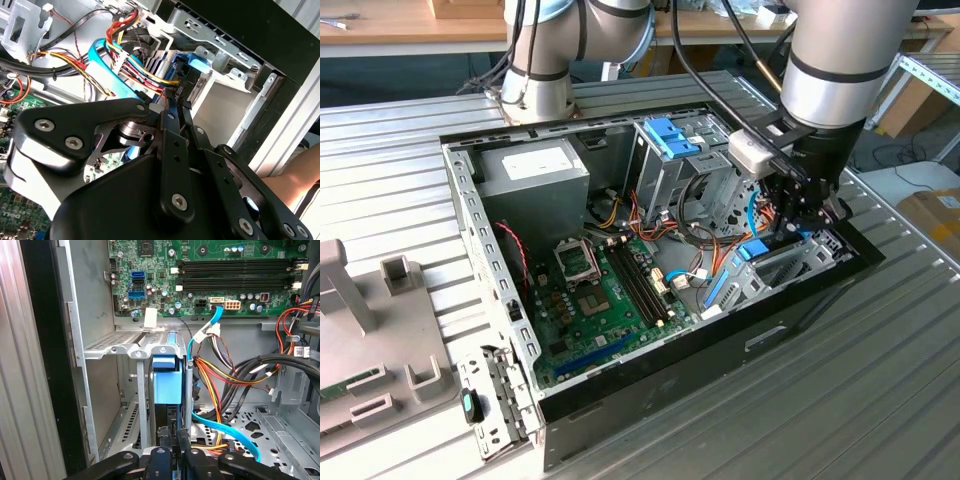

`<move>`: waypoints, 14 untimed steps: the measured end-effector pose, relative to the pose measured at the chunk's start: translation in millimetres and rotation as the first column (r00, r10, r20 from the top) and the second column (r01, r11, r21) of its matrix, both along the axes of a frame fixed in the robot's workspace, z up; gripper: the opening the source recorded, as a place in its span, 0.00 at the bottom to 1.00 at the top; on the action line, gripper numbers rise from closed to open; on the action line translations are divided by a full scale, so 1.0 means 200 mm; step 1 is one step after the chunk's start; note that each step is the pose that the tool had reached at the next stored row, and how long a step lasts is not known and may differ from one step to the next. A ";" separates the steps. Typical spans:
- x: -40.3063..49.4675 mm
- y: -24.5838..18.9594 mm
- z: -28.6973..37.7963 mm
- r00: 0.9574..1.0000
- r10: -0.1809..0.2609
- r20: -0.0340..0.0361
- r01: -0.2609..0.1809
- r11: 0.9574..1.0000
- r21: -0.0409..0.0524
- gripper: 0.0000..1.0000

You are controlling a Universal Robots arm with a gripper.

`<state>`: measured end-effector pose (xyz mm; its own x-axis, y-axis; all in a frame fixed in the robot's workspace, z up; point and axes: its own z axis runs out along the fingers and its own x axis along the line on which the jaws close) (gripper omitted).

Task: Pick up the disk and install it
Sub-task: 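Insert the first disk wire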

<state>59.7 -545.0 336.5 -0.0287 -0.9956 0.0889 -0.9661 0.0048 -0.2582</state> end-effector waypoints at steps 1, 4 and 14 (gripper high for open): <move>0.000 0.000 0.000 1.000 0.000 0.000 0.000 1.000 0.000 0.17; -0.001 0.000 0.019 1.000 -0.001 0.000 0.001 1.000 0.000 0.17; 0.014 0.010 0.023 1.000 -0.027 0.000 0.027 1.000 0.000 0.17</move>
<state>62.5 -543.1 341.0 -0.0555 -0.9945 0.0889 -0.9656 0.0308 -0.2583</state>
